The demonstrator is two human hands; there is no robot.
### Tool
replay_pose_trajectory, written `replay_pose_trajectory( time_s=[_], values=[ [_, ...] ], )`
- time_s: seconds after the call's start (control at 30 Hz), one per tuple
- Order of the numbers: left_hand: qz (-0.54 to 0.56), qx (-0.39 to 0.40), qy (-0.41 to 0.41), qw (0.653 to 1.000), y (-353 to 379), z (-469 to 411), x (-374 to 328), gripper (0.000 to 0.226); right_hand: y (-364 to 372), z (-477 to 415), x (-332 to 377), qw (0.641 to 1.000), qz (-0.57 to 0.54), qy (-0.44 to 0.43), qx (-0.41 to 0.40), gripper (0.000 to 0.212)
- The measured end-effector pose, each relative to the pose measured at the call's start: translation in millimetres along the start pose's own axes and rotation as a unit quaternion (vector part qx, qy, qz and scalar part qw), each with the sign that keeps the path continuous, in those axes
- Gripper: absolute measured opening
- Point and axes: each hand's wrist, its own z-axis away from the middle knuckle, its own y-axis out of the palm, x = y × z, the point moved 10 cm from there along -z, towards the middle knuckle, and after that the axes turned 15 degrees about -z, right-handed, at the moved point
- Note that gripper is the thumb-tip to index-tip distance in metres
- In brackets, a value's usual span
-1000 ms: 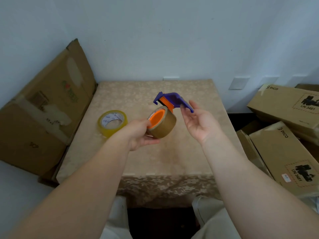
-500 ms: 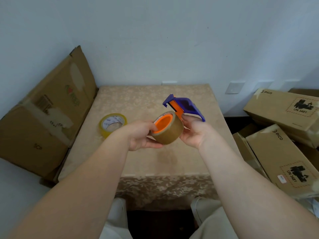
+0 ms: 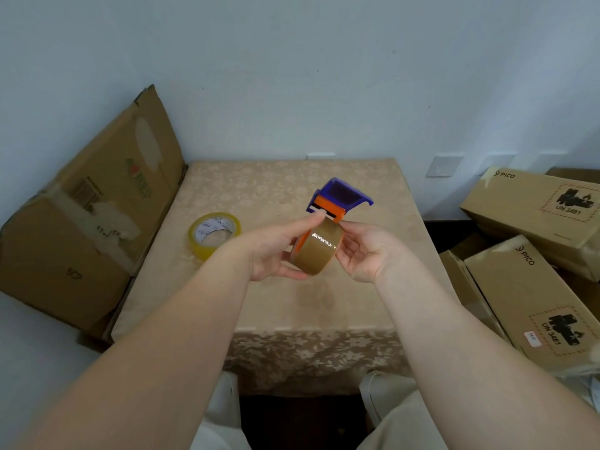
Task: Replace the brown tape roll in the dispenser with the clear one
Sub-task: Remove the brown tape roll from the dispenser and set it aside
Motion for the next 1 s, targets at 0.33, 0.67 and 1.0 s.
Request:
replay_pose_trajectory(
  time_s=[0.33, 0.67, 1.0],
  values=[
    [0.007, -0.113, -0.003, 0.994, -17, -11, -11, 0.029, 10, -1, 12, 0.997, -0.052, -0.04, 0.03, 0.008],
    [0.08, -0.213, 0.034, 0.973, -45, -12, -21, 0.043, 12, -8, 47, 0.993, 0.025, -0.119, 0.014, 0.013],
    [0.095, -0.214, -0.046, 0.971, -62, -20, 16, 0.05, -11, -24, 111, 0.785, 0.5, -0.331, -0.156, 0.049]
  ],
)
